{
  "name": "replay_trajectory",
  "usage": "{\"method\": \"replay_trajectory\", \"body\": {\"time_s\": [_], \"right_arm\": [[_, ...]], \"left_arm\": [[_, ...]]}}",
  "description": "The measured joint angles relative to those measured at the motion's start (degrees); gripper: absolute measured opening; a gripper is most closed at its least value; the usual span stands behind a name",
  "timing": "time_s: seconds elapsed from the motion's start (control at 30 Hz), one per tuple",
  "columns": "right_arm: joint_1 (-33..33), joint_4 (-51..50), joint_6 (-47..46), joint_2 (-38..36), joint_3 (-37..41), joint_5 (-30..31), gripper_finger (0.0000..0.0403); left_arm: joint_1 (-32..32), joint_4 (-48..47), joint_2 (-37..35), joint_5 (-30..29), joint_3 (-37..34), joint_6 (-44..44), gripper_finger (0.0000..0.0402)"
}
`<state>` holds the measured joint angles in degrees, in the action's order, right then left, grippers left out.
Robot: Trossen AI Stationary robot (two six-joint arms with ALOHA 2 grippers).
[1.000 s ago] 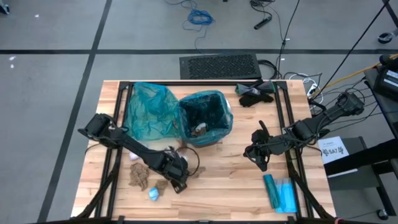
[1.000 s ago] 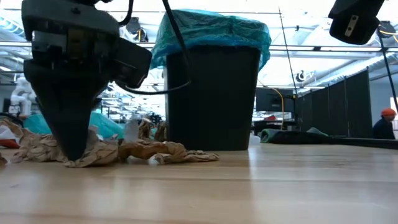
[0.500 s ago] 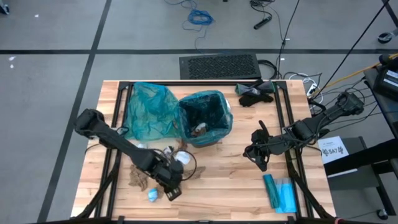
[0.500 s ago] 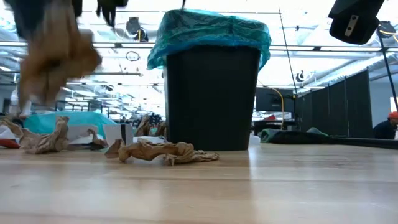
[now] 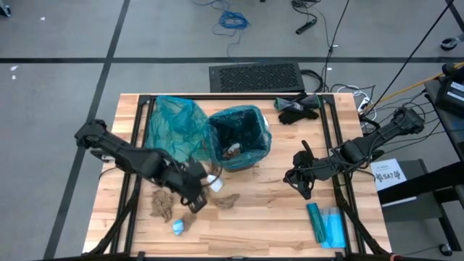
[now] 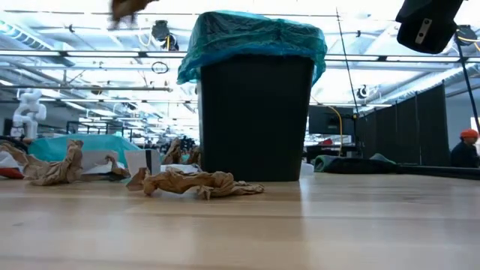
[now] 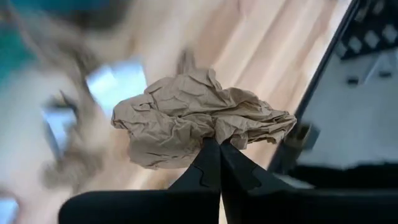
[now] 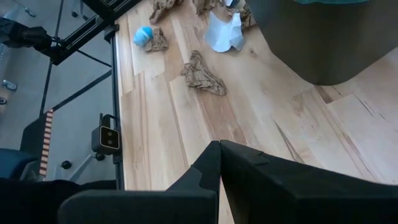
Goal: Place trash/remove bag and relplace
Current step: Put the brown napkin into the trash bin
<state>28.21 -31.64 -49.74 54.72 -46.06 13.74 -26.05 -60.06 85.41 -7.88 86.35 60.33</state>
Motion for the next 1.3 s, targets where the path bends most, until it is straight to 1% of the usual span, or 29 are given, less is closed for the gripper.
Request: {"method": "replay_trajectory", "body": {"time_s": [0.1,0.17,0.3,0.4,0.57,0.63,0.7,0.77,0.83,1.0,1.03,1.07,1.13,1.2,1.23,1.3], "right_arm": [[0.0,-0.77,-0.23,0.0,0.0,0.02,0.0],[0.0,-2.9,-1.51,0.0,0.0,0.02,0.0],[0.02,-8.71,-5.58,0.02,0.0,0.0,0.0],[0.0,-11.31,-7.26,0.03,0.0,0.02,0.0],[0.02,-13.9,-7.71,0.04,0.0,0.03,0.0],[0.02,-14.03,-7.69,0.04,0.0,0.28,0.0],[0.02,-14.19,-7.69,0.04,0.0,0.82,0.0],[0.02,-14.11,-7.7,0.04,0.0,1.46,0.0],[-0.01,-14.13,-7.71,0.04,0.0,1.66,0.0],[-0.02,-14.06,-8.08,0.04,0.0,3.12,0.0],[-0.02,-13.97,-8.09,0.04,0.0,3.13,0.0],[-0.02,-13.83,-8.09,0.04,0.0,3.13,0.0],[-0.02,-13.5,-8.11,0.04,0.0,3.11,0.0],[-0.02,-13.26,-8.11,0.07,0.0,3.11,0.0],[-0.02,-13.02,-8.11,0.07,0.0,3.12,0.0],[-0.02,-12.78,-8.11,0.07,0.0,3.13,0.0]], "left_arm": [[2.79,-0.09,-0.04,-4.21,2.12,-3.47,0.0],[5.1,-0.04,0.06,-5.65,3.36,-5.84,0.0],[9.45,0.14,0.29,-6.17,4.74,-10.36,0.0],[11.89,1.47,0.3,-6.12,5.25,-12.52,0.0],[13.28,3.82,0.3,-5.88,8.12,-15.92,0.0],[13.32,4.95,0.3,-6.11,9.29,-18.34,0.0],[13.65,5.94,0.3,-7.8,10.15,-21.59,0.0],[14.69,6.75,0.3,-9.82,10.31,-24.41,0.0],[16.35,7.45,1.01,-10.41,10.29,-27.03,0.0],[20.76,8.0,4.75,-10.38,10.14,-28.23,0.0],[21.33,8.6,5.39,-10.1,10.14,-28.24,0.0],[21.82,9.12,6.01,-8.42,10.14,-28.32,0.0],[22.53,9.68,7.3,-1.98,10.14,-32.34,0.0003],[22.86,11.55,8.73,2.94,10.14,-35.53,0.0008],[22.87,12.11,9.44,4.29,10.13,-36.22,0.001],[22.85,12.49,10.5,4.74,10.1,-36.41,0.0011]]}}
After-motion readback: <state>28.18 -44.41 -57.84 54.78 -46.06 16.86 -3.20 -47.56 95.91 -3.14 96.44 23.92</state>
